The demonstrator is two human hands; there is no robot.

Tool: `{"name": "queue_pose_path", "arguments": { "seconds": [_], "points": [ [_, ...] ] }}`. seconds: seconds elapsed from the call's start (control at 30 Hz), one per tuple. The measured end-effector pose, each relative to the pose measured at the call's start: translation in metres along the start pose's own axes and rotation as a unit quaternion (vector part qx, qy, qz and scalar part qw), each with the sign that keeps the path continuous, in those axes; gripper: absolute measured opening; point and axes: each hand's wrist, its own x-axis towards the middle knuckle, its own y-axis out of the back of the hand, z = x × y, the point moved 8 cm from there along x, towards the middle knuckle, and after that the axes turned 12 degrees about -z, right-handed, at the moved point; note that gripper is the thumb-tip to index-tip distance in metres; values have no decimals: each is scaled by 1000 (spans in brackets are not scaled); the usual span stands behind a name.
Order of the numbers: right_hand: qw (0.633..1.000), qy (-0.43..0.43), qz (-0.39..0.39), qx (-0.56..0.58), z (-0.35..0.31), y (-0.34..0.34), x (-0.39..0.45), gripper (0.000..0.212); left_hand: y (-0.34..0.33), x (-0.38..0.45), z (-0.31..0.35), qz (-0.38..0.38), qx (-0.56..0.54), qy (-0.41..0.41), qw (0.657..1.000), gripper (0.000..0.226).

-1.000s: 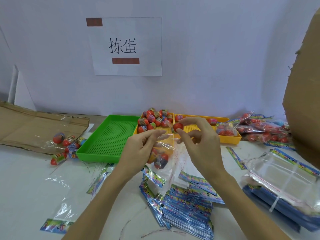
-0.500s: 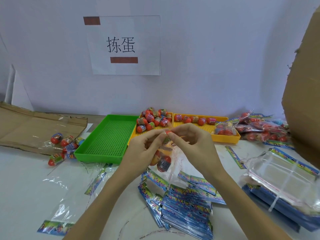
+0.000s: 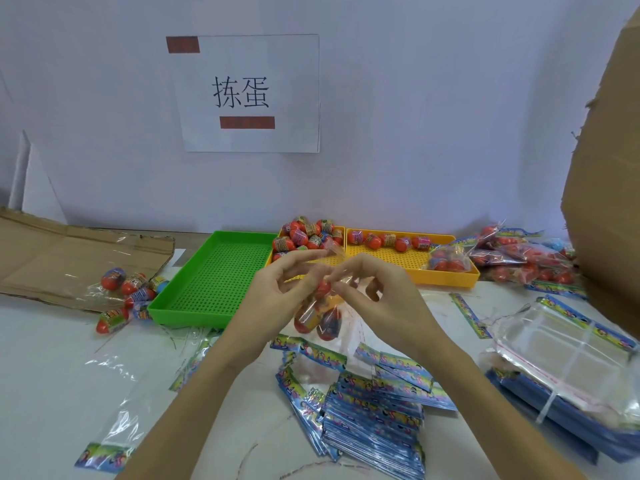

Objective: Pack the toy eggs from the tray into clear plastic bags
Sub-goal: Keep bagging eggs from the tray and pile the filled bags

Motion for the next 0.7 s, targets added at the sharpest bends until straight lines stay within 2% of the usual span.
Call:
{"name": "queue_pose_path", "arguments": {
  "seconds": [0.17, 0.33, 0.4, 0.57, 0.7],
  "points": [
    [999, 0, 47, 0, 4, 8, -1, 8, 1, 1, -8, -33, -85, 28, 995, 32],
    [992, 15, 122, -3, -1, 7, -5, 10, -4, 2, -5, -73, -60, 5, 996, 37],
    [992, 27, 122, -5, -3, 4, -6, 12, -3, 2, -6, -55, -47, 7, 997, 35],
    [999, 33, 24, -25, -1, -8, 0, 39, 9, 1, -13, 21, -20, 21, 999, 28],
    [995, 41, 91, -26, -1, -3, -3, 37, 4, 3, -17, -11, -73, 45, 996, 43]
  ]
}}
